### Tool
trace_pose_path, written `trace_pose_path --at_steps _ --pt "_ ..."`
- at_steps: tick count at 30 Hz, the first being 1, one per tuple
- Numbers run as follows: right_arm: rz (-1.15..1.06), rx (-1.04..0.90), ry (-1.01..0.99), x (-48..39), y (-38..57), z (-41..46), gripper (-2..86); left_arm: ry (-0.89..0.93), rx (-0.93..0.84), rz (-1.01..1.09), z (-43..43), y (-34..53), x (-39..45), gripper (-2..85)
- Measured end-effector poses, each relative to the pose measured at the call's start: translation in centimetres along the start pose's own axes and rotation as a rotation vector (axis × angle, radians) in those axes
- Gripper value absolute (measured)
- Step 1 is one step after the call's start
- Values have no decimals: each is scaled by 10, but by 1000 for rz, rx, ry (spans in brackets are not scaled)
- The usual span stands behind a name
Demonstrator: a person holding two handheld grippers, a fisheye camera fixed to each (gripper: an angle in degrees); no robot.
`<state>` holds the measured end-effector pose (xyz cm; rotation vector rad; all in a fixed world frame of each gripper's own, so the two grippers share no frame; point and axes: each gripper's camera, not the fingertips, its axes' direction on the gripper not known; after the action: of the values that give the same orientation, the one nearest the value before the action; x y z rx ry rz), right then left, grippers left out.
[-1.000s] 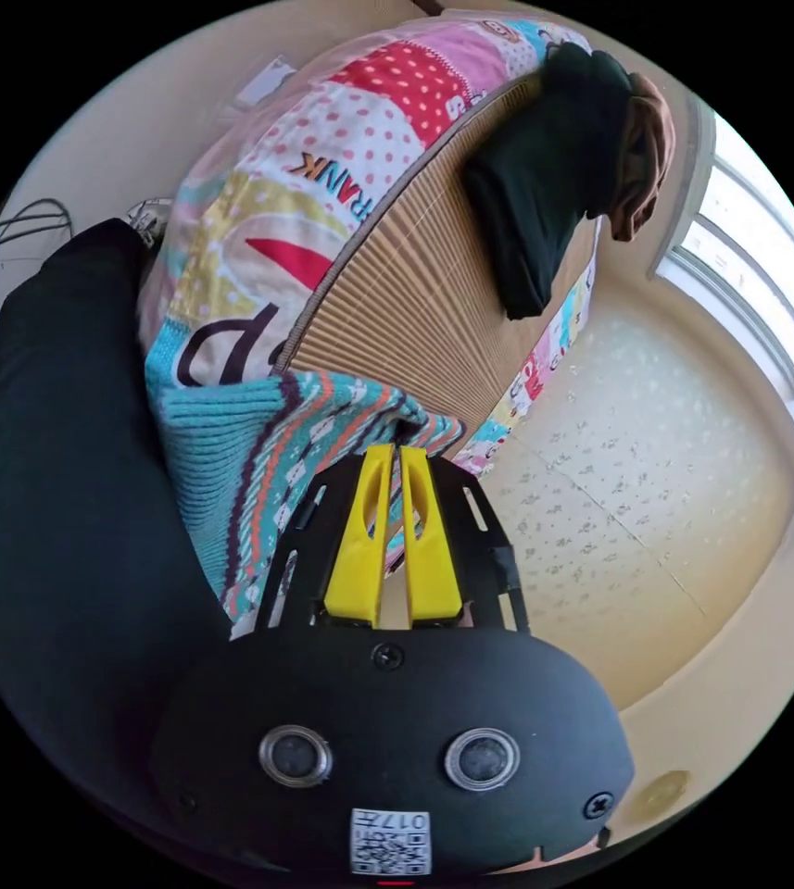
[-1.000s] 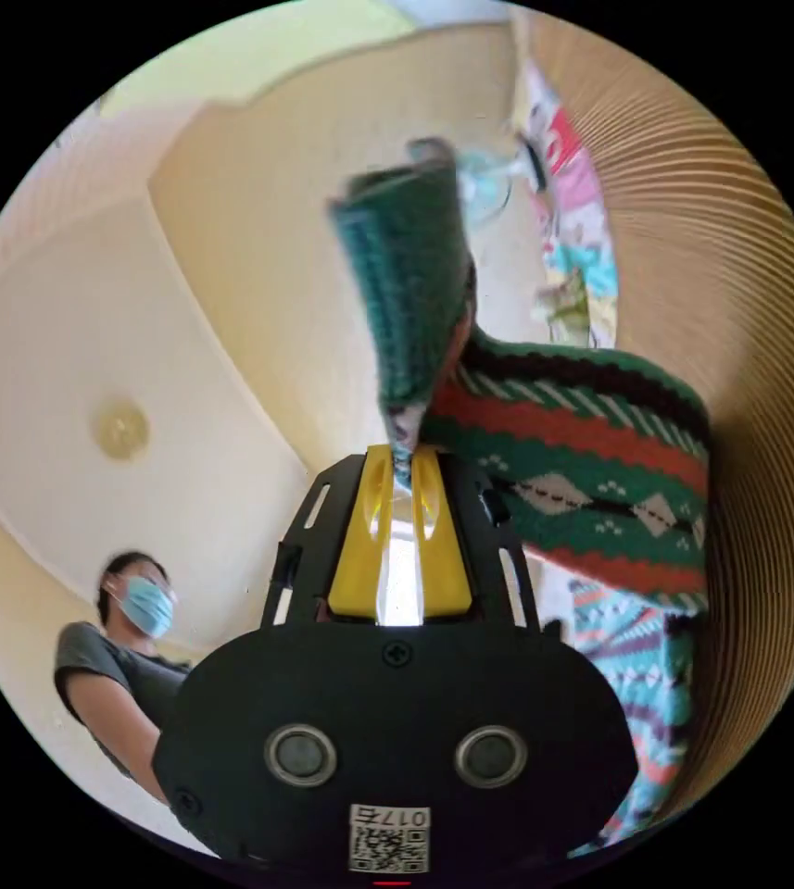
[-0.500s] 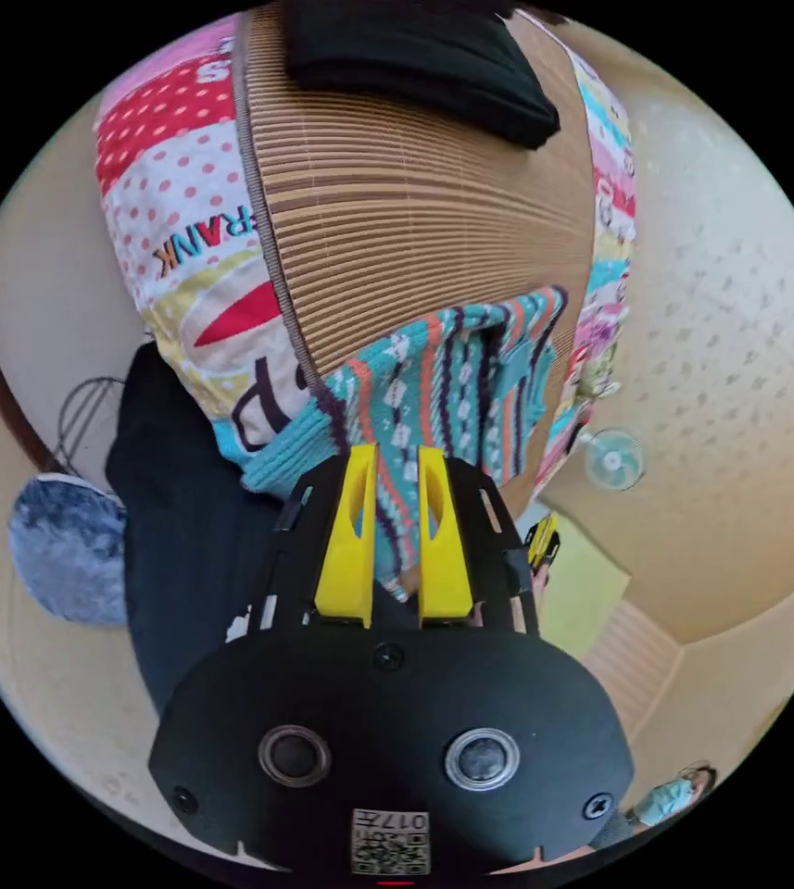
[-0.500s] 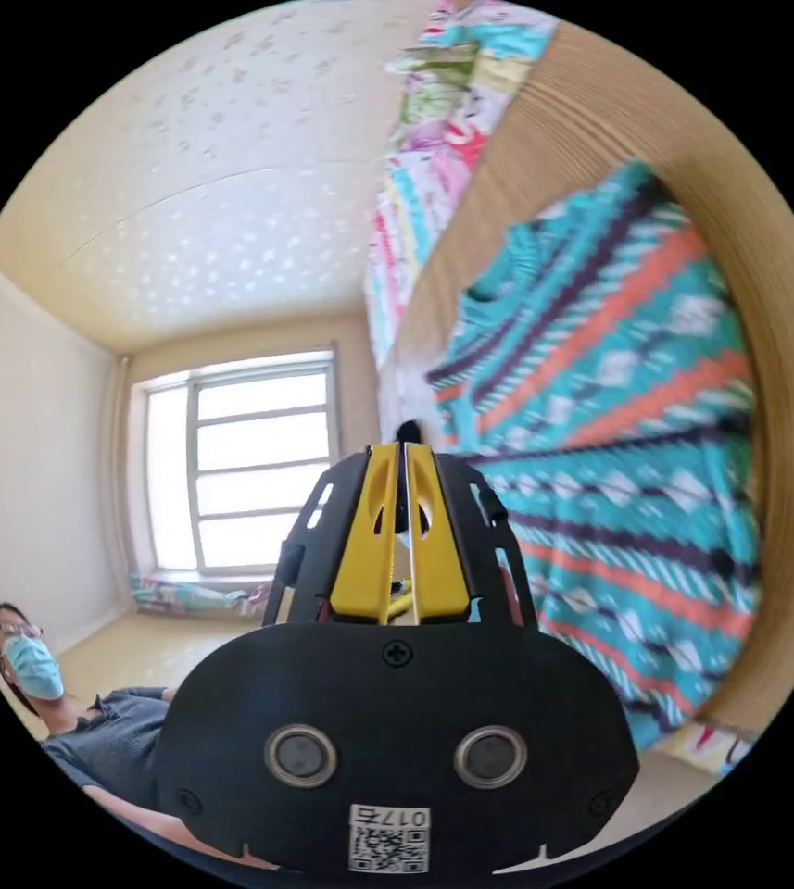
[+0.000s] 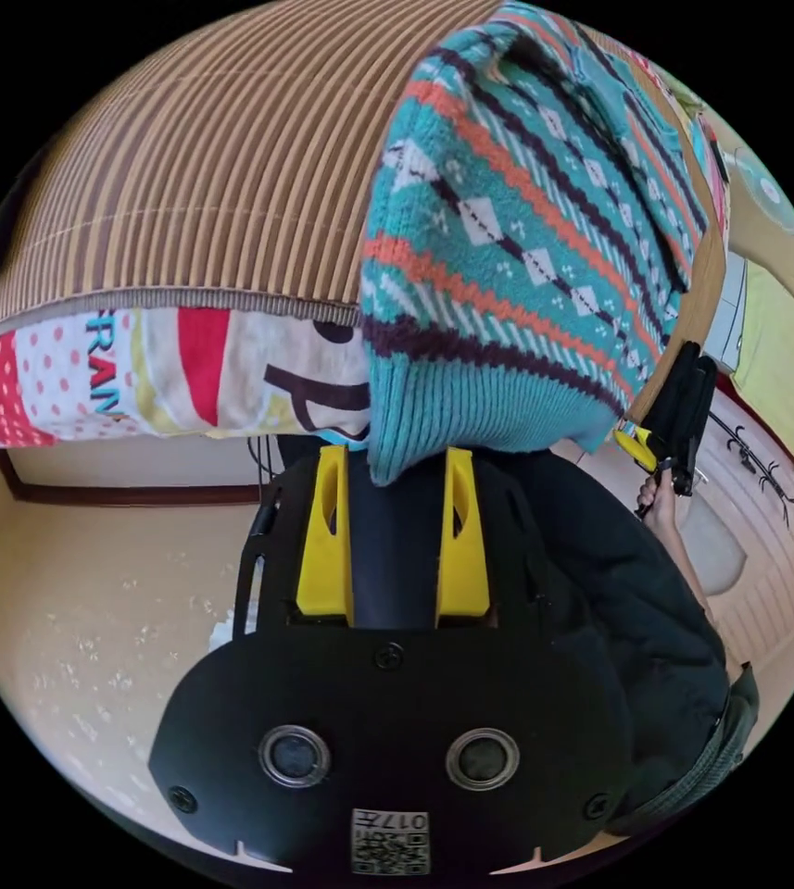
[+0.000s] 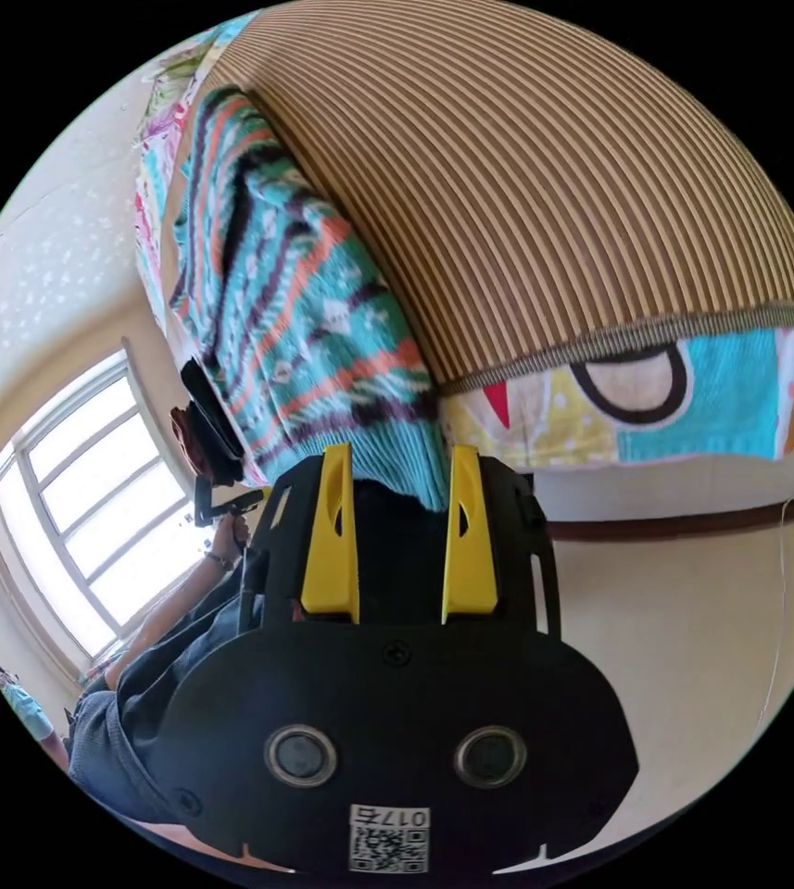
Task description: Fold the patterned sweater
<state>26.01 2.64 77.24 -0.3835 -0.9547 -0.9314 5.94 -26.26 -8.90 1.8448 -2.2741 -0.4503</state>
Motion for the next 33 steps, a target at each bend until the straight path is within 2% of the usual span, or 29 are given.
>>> trace_pose_path --at_steps 6,9,12,14,18,20,23,27,30,32,33 --pt "90 -49 -81 12 -3 24 129 78 -60 -52 10 -12 -35 64" --pt "203 -85 -102 25 -7 26 60 137 -90 24 0 -11 -49 48" --pt "126 -194 -581 42 -11 31 39 386 -178 263 -18 -6 -56 44" --pt "-39 -204 -997 47 -3 20 33 577 -159 431 -55 10 -63 41" --pt "-358 -107 -1221 35 23 -28 27 838 -104 623 -112 42 -77 40" --pt "-542 -75 -1351 18 39 -54 25 994 -89 786 -142 66 -78 40" --pt "-747 -88 -1369 -14 47 -80 23 1100 44 943 -177 86 -78 40" --pt "-816 -5 -1206 -46 21 -106 20 1111 264 894 -199 62 -88 41" --pt "-764 5 -1179 -65 -30 -108 17 1190 375 696 -194 6 -100 43" --pt "-520 65 -1113 -66 -81 -100 14 1079 465 400 -186 -35 -112 58" --pt "-426 89 -1074 -63 -92 -96 13 1031 492 337 -185 -41 -115 64"
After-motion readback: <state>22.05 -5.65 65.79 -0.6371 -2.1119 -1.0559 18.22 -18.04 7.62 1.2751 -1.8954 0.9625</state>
